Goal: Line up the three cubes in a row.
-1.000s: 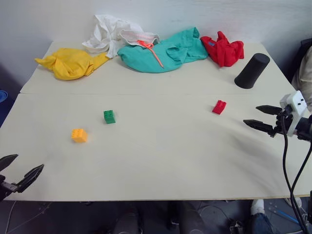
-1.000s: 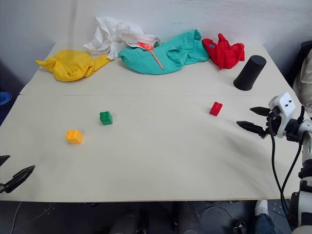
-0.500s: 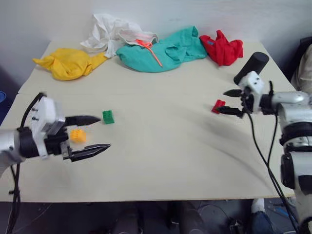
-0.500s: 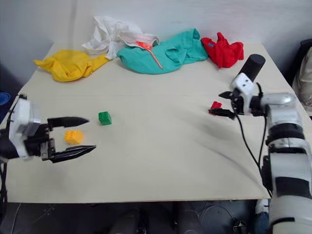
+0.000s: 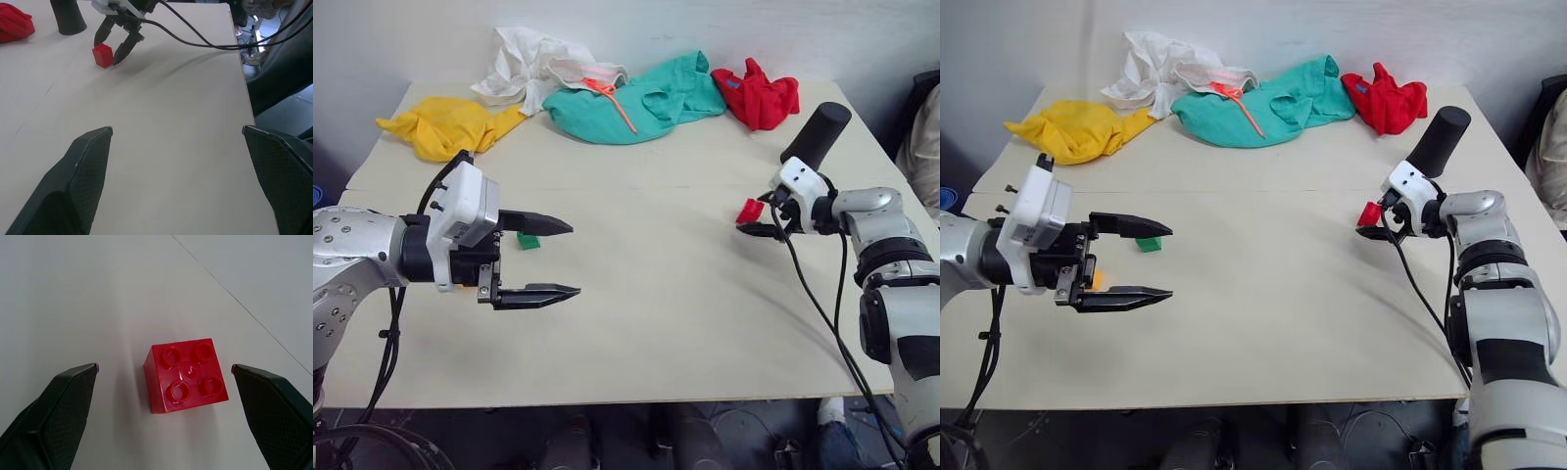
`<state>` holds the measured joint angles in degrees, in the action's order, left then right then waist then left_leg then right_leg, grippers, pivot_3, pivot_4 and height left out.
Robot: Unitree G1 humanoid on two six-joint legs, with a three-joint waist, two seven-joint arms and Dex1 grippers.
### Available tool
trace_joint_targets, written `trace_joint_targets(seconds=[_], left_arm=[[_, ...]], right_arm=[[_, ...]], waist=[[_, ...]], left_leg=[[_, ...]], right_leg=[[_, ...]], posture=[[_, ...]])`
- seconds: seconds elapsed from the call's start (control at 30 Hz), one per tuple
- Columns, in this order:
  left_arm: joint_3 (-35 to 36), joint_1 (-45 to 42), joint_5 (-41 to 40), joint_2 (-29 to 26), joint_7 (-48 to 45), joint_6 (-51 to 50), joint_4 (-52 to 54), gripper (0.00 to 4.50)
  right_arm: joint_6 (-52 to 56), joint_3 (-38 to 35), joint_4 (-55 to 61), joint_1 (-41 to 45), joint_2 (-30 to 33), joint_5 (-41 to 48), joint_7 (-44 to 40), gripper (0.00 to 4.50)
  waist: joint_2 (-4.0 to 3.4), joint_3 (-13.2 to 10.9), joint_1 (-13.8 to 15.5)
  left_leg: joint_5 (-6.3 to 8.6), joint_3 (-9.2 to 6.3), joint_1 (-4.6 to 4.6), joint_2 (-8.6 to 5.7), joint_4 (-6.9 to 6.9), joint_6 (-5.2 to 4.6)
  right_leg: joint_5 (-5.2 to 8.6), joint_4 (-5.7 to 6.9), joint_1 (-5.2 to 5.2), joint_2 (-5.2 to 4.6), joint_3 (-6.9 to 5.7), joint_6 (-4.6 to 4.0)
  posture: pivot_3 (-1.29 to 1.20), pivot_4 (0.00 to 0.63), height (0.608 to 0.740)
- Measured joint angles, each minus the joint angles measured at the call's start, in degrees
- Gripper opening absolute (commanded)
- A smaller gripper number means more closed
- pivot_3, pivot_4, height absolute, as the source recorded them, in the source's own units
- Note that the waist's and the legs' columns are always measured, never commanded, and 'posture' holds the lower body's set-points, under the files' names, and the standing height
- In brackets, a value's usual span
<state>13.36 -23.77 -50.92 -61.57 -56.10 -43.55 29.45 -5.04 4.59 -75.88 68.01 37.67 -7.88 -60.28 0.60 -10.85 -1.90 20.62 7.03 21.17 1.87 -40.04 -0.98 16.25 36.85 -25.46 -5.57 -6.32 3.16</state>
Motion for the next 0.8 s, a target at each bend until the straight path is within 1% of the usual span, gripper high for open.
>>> trace_joint_targets(seconds=[0.1, 0.13, 0.17, 0.2, 0.4, 0.53, 0.6, 0.7, 0.8], left_arm=[[0.0, 0.3, 0.7, 0.0, 0.0, 0.3, 0.1, 4.48], [0.0, 0.5, 0.9, 0.0, 0.0, 0.4, 0.1, 4.50], [0.0, 0.5, 1.0, 0.0, 0.0, 0.4, 0.1, 4.50], [0.0, 0.5, 1.0, 0.0, 0.0, 0.4, 0.2, 4.50], [0.0, -0.1, 1.3, 0.0, 0.0, 0.4, 0.8, 4.50], [0.0, -0.5, 1.6, 0.0, -0.2, 0.6, 0.9, 4.50], [0.0, -0.5, 1.6, 0.0, -0.4, 0.6, 1.0, 4.50], [-0.1, -0.1, 1.6, 0.0, -1.1, 0.5, 1.3, 4.50], [-0.4, 1.9, 1.5, 0.2, -1.9, 0.5, 1.8, 4.50]], right_arm=[[0.0, 0.0, -0.2, 0.1, -0.5, -0.4, 0.8, 4.50], [0.0, 0.0, -0.3, 0.1, -0.5, -0.6, 0.7, 4.11], [0.0, 0.0, -0.3, 0.1, -0.5, -0.8, 0.6, 3.92], [-0.1, 0.0, -0.3, 0.1, -0.6, -1.0, 0.4, 3.61], [-1.5, -0.1, -0.3, 0.1, -0.8, -2.3, -1.0, 1.56], [-2.4, -0.1, -0.2, 0.2, -0.8, -2.8, -1.8, 1.51], [-2.8, -0.1, -0.2, 0.2, -0.6, -2.7, -3.7, 1.51], [-3.2, -0.2, 0.2, 0.2, -0.4, -1.8, -11.6, 1.51], [-2.6, -0.5, 4.7, -1.0, -0.4, 1.3, -22.7, 1.51]], waist=[[-0.01, 0.0, 0.1], [-0.01, 0.0, 0.1], [-0.01, 0.0, 0.2], [-0.01, 0.0, 0.2], [-0.01, 0.0, 0.1], [-0.01, 0.0, 0.1], [-0.01, 0.0, 0.1], [-0.01, 0.0, 0.1], [-0.02, 0.0, 0.2]], left_leg=[[0.00, 0.00, 0.00, 0.00, 0.00, 0.00], [0.00, 0.00, 0.00, 0.00, 0.00, 0.00], [0.00, -0.02, 0.01, -0.01, -0.02, 0.00], [0.00, -0.02, 0.01, -0.01, -0.02, 0.00], [0.00, -0.01, 0.00, -0.01, -0.02, 0.00], [-0.01, -0.02, 0.00, -0.01, -0.03, 0.00], [-0.01, -0.02, 0.00, -0.01, -0.03, 0.00], [-0.01, -0.02, 0.00, -0.01, -0.03, 0.00], [-0.01, -0.03, 0.00, 0.01, -0.02, 0.00]], right_leg=[[0.00, 0.00, 0.00, 0.00, 0.00, 0.00], [0.00, 0.00, 0.00, 0.00, 0.00, 0.00], [0.00, 0.00, 0.00, 0.00, 0.00, 0.00], [0.00, 0.00, 0.00, -0.01, 0.00, 0.00], [0.00, 0.01, 0.00, 0.00, 0.01, 0.00], [0.00, 0.02, 0.01, 0.01, 0.01, 0.00], [0.00, 0.02, 0.01, 0.02, 0.01, 0.00], [0.00, 0.02, 0.01, 0.03, 0.01, 0.00], [0.00, 0.02, 0.01, 0.04, 0.01, 0.00]], posture=[[0.00, 0.150, 0.740], [0.00, 0.150, 0.740], [0.00, 0.150, 0.740], [0.00, 0.150, 0.740], [0.00, 0.150, 0.740], [0.00, 0.150, 0.740], [0.00, 0.150, 0.740], [0.00, 0.150, 0.740], [0.00, 0.150, 0.740]])
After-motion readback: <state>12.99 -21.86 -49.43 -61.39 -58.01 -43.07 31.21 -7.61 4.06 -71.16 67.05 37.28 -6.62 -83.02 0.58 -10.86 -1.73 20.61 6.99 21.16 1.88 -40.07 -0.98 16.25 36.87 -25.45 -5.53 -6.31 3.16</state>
